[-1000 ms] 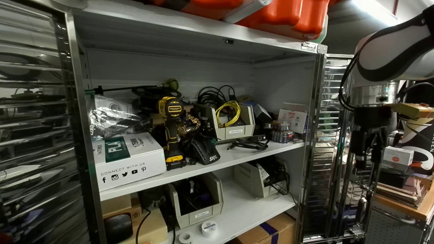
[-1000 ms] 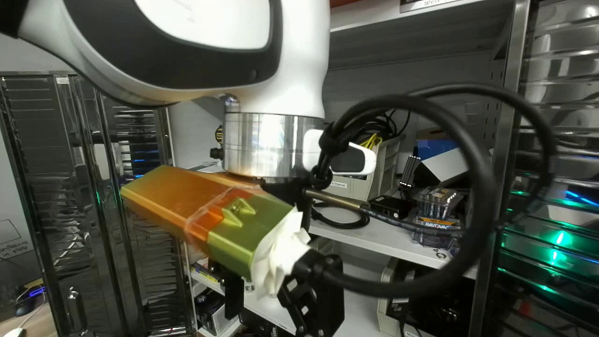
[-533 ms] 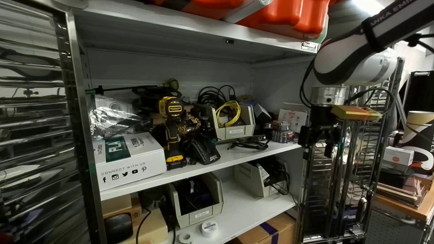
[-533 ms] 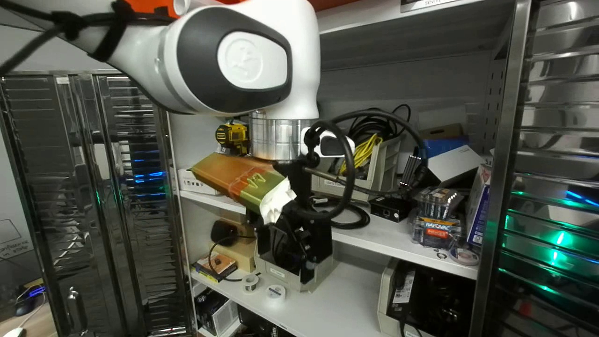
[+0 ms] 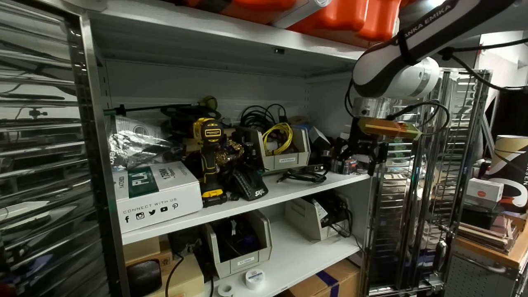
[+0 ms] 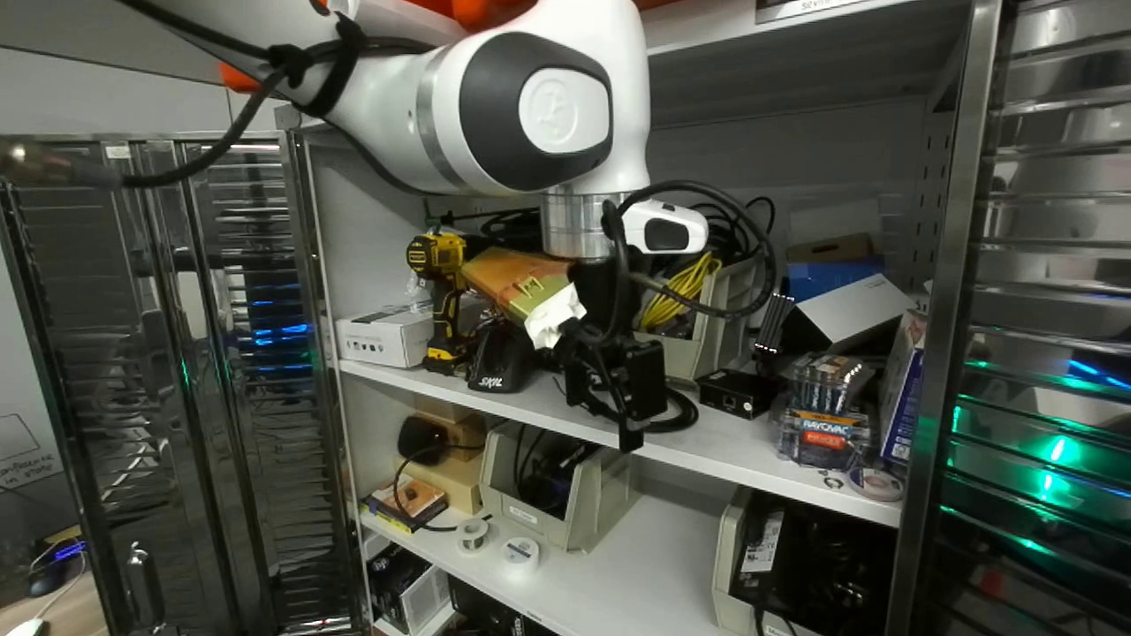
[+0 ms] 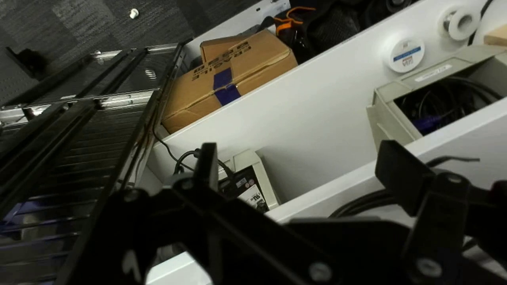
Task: Pick up the black cable and put it in the tool box
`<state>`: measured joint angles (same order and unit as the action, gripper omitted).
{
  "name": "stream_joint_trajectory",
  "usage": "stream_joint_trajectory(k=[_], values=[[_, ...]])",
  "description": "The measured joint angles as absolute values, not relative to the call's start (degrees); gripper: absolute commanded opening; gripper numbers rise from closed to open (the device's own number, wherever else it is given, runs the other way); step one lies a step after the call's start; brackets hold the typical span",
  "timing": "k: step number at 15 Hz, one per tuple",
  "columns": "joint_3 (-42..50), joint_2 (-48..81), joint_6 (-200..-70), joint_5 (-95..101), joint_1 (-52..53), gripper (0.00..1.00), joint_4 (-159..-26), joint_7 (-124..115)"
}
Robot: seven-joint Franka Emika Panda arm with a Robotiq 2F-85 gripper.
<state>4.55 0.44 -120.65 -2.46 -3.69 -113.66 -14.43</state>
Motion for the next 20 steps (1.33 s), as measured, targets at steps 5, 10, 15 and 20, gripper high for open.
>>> stream_joint_trajectory(k=[5,10,15,20], values=[[4.37,5.3,-122.53,-4.08,-3.66,1.0,-108.85,-20.07],[3.94,10.73,-125.38,-5.78,-2.35,1.0,-103.41,-27.99],[4.02,14.04,-124.01,-3.82,-0.94,1.0,-99.11,-34.39],[4.17,16.66,-119.49,0.41,-0.5,1.0,-97.53,-37.43]])
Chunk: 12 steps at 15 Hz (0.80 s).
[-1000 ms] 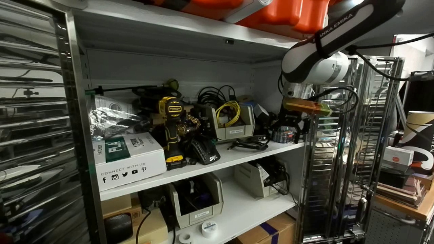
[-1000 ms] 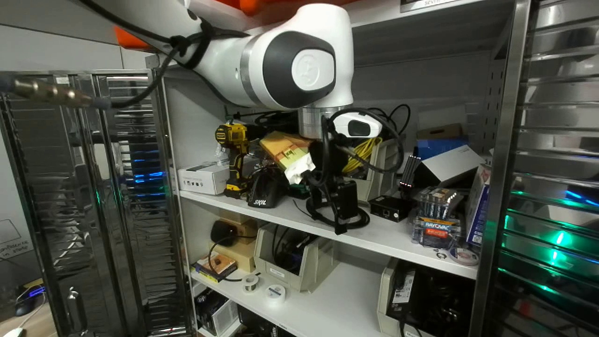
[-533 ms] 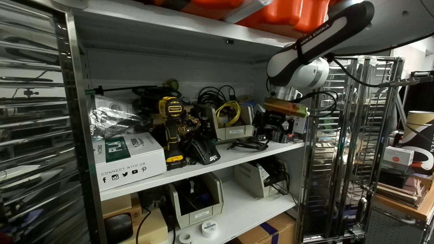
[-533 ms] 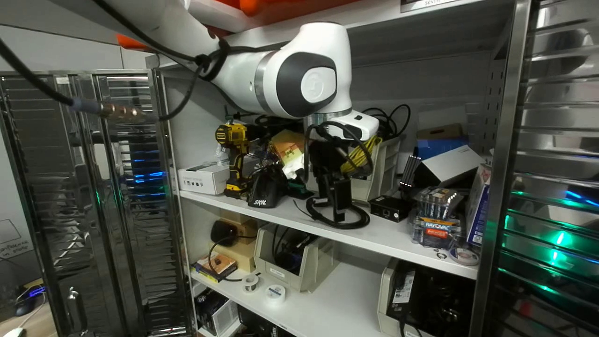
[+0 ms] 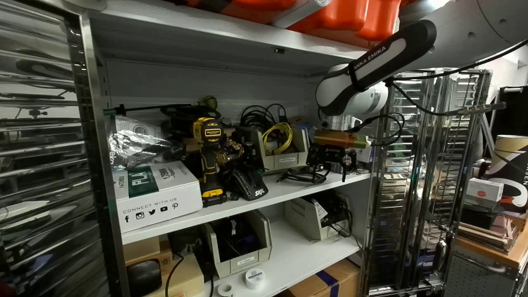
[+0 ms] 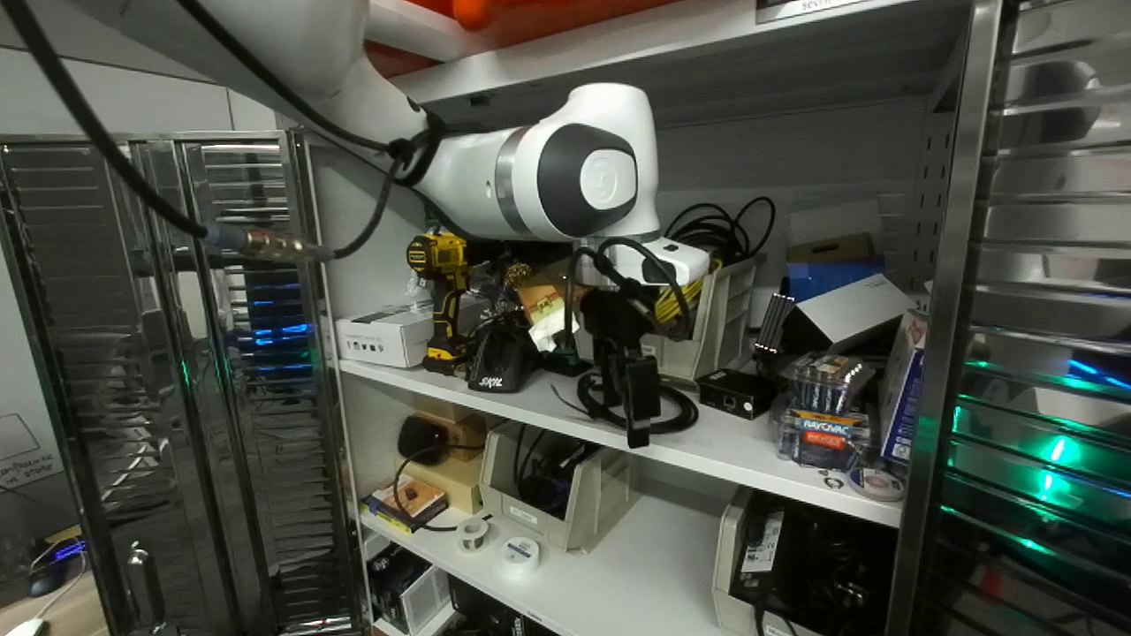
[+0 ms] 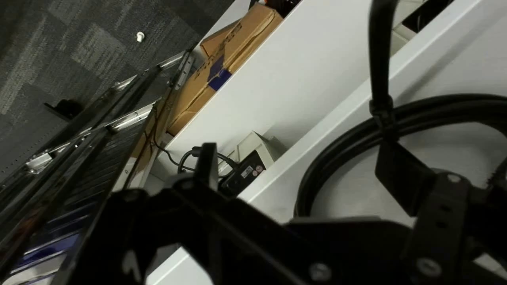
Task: Pick up the black cable and put it in the tool box
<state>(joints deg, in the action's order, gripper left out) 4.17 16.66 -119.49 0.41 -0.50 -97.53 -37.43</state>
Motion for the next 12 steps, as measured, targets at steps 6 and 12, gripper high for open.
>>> stream_joint_trajectory(k=[6,12], values=[[4.17,19.18,-120.69,1.26,0.1,1.0,-95.23,-37.72],[4.2,19.49,-120.78,1.45,0.65,0.44,-94.26,-37.73]])
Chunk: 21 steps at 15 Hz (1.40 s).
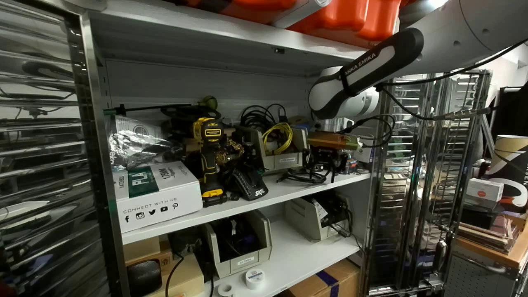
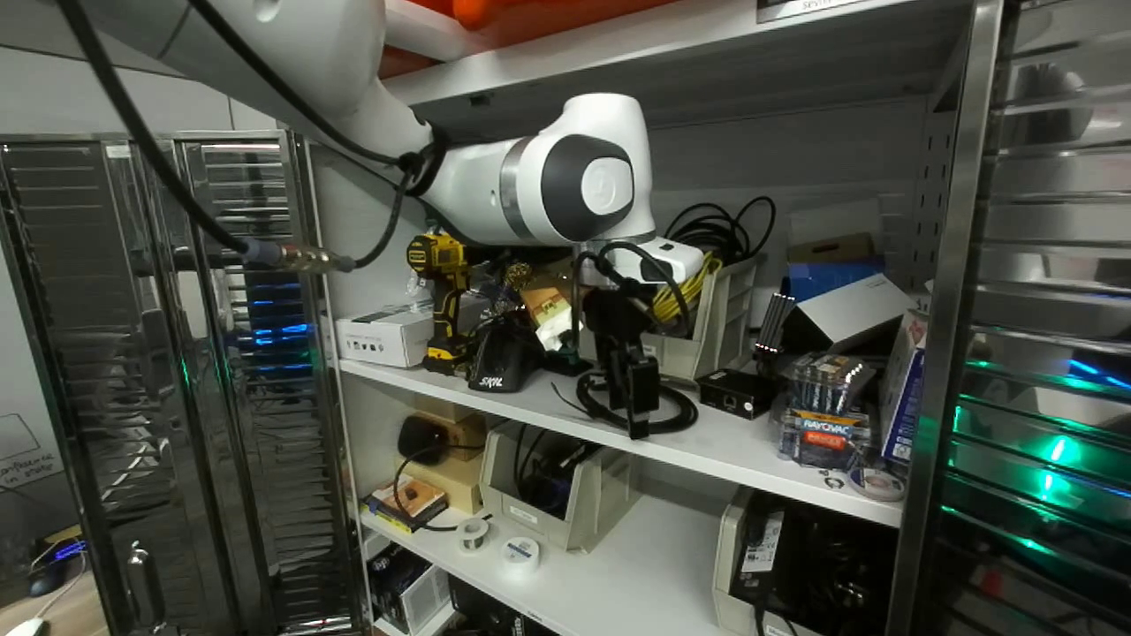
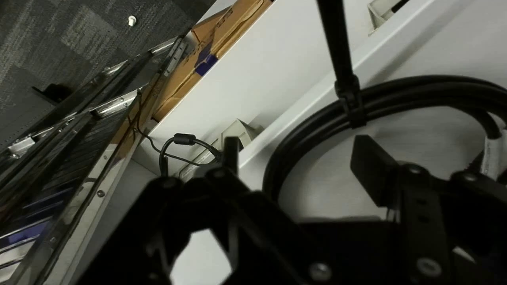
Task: Pick up the black cable and put it in the tool box
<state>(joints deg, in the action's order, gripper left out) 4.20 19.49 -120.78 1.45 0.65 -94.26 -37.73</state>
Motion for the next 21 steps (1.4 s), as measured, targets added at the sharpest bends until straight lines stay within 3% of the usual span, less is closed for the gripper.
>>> stream_joint_trajectory(k=[4,6,14,21], values=[[4.56,20.34,-120.6,3.56,0.75,0.13,-94.25,-37.73],[4.58,20.39,-120.59,4.09,0.9,0.07,-94.0,-37.73],[4.78,19.27,-120.77,4.62,1.0,0.09,-95.49,-37.12],[6.63,6.87,-133.32,7.79,0.29,0.08,-110.89,-37.29]])
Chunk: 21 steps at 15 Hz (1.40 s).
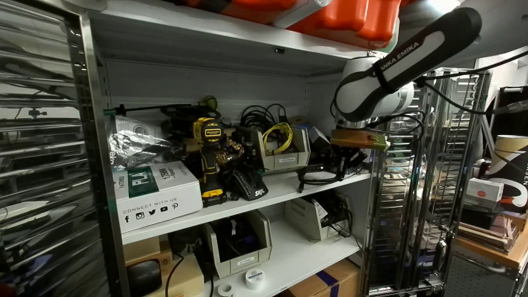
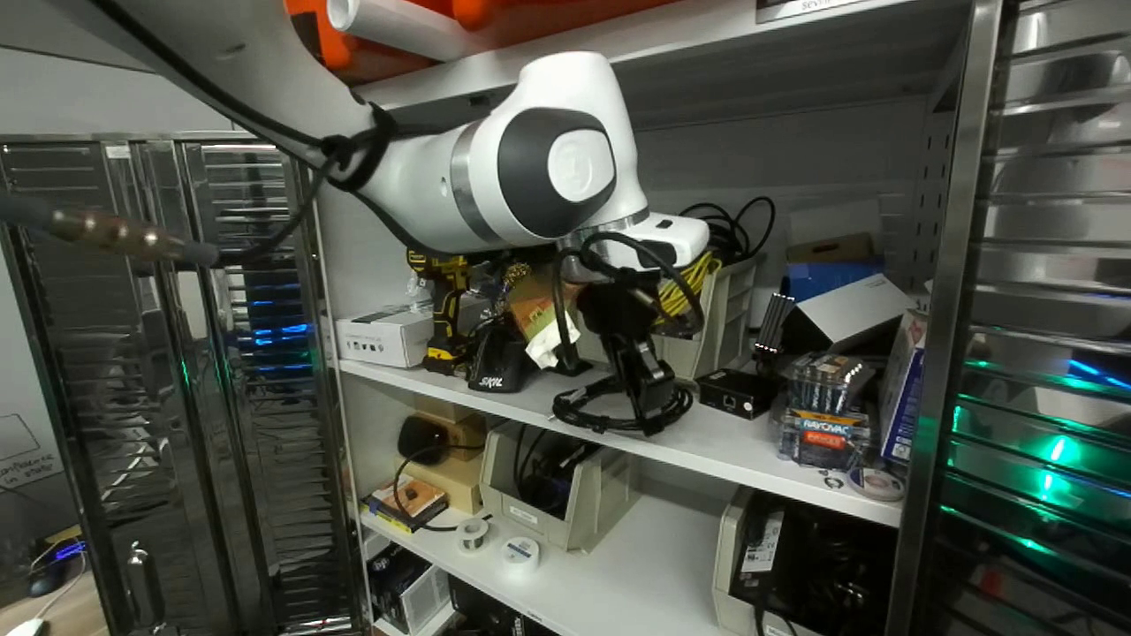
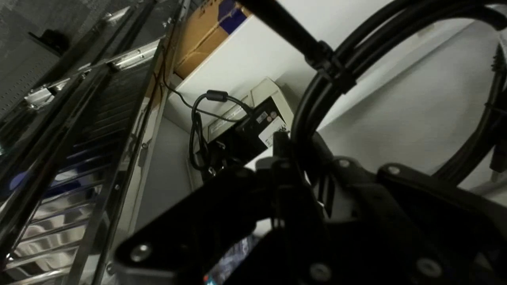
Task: Pick up the black cable and put it in the tool box
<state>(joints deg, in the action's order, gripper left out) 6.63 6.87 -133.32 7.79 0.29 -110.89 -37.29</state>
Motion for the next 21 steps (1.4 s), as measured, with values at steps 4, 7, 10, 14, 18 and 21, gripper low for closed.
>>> stream_joint_trajectory(k=[4,7,10,14,18,21], values=[[6.57,2.44,-142.75,6.91,-0.57,0.04,-114.5,-39.99],[5.32,2.24,-146.07,2.48,-0.53,0.03,-114.16,-42.46],[3.6,3.28,-148.43,-1.19,-0.26,0.03,-112.68,-45.63],[2.61,6.49,-152.22,-1.68,0.73,0.03,-107.7,-52.6],[3.02,10.29,-158.48,1.0,1.1,0.03,-103.59,-59.91],[4.33,13.61,-160.11,5.85,1.62,0.03,-99.37,-66.16]])
